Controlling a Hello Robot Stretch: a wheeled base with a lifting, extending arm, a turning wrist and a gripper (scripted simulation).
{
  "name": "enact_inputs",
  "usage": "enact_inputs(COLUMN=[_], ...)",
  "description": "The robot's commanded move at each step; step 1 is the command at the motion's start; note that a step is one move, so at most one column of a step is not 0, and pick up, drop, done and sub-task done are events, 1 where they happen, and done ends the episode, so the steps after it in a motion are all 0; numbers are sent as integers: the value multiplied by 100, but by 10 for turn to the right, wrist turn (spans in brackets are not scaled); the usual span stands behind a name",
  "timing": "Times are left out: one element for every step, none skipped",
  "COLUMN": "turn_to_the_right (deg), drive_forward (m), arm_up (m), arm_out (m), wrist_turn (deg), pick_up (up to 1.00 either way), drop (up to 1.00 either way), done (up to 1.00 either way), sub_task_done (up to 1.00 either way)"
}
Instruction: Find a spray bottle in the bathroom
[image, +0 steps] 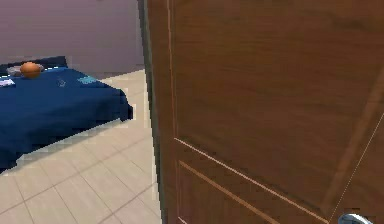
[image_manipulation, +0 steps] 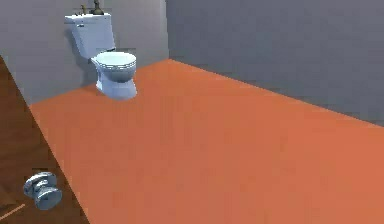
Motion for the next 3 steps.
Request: enact_inputs(turn_to_the_right=[0, -420, 0], drive_forward=[5, 0, 100], arm_up=[0, 0, 0], arm_out=[0, 0, 0], wrist_turn=[0, 0, 0], pick_up=[0, 0, 0], drop=[0, 0, 0], done=[0, 0, 0], sub_task_done=[0, 0, 0])
